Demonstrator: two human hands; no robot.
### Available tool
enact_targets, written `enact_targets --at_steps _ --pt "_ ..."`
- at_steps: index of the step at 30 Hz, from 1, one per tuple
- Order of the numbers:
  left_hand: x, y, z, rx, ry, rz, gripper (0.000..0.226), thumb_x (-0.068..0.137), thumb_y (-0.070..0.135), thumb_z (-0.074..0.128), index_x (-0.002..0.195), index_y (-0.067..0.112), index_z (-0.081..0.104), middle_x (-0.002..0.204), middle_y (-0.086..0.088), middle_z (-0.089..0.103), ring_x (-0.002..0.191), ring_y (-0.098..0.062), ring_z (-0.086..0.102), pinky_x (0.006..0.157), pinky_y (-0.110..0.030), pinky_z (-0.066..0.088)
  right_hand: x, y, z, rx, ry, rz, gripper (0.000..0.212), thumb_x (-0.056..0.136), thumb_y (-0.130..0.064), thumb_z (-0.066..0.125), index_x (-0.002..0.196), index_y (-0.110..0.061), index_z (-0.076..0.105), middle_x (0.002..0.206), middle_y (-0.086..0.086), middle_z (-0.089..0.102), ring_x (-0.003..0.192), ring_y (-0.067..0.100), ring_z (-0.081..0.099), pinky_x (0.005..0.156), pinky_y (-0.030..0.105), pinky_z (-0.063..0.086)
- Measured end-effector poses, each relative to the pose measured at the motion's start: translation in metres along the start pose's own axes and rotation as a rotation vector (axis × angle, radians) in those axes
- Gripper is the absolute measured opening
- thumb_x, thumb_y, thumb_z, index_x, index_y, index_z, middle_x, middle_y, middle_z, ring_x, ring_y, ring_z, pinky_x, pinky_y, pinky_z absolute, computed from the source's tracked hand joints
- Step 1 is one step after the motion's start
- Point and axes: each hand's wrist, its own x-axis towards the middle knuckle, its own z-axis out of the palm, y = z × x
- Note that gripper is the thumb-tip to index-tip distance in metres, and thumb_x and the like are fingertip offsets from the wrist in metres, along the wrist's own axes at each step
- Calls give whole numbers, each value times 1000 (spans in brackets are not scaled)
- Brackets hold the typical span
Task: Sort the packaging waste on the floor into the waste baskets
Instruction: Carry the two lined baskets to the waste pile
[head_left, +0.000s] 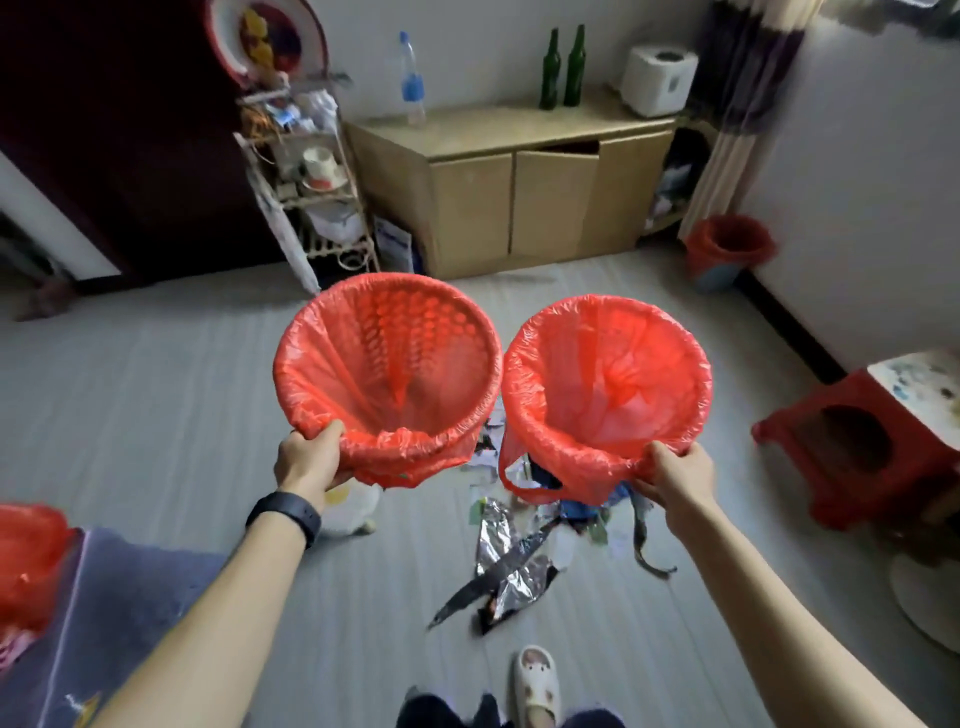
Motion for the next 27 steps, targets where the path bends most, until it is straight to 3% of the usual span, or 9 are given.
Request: enact_targets --at_steps 3,8,12,16,21,27 --pt "54 15 -10 -18 14 -5 51 79 27 66 124 6 56 116 -17 60 91 -35 66 64 -34 59 14 -18 59 -35 -8 -14 10 79 -5 49 77 -12 56 70 10 60 44 16 61 45 24 51" --pt "164 44 -14 21 0 -29 51 84 24 66 130 3 54 119 -17 58 95 -36 64 70 -37 59 46 -28 159 -23 11 58 19 77 -10 50 92 -8 61 77 10 64 49 18 67 56 32 59" --pt "246 82 -16 81 -50 -45 49 85 22 66 128 3 56 119 -18 59 94 -36 62 74 -41 59 47 -42 229 11 85 95 13 79 -6 49 72 -15 55 61 2 55 45 12 55 50 26 52" --pt "312 127 -8 155 -74 -50 50 84 23 66 129 4 55 120 -18 59 98 -38 61 74 -44 60 47 -55 274 61 176 170 13 78 -6 51 72 -14 58 63 6 60 56 24 61 64 39 56" --pt "373 171 29 212 -100 -52 55 83 23 67 132 2 52 125 -20 56 92 -38 60 76 -44 60 77 -78 305 68 265 219 13 77 -6 48 68 -14 51 57 5 52 43 19 52 55 31 49" --pt "437 214 99 276 -128 -85 57 87 19 66 137 0 46 132 -21 51 103 -43 61 79 -45 59 135 -99 332 136 331 267 20 83 1 46 68 -12 48 54 3 51 42 15 50 42 22 48"
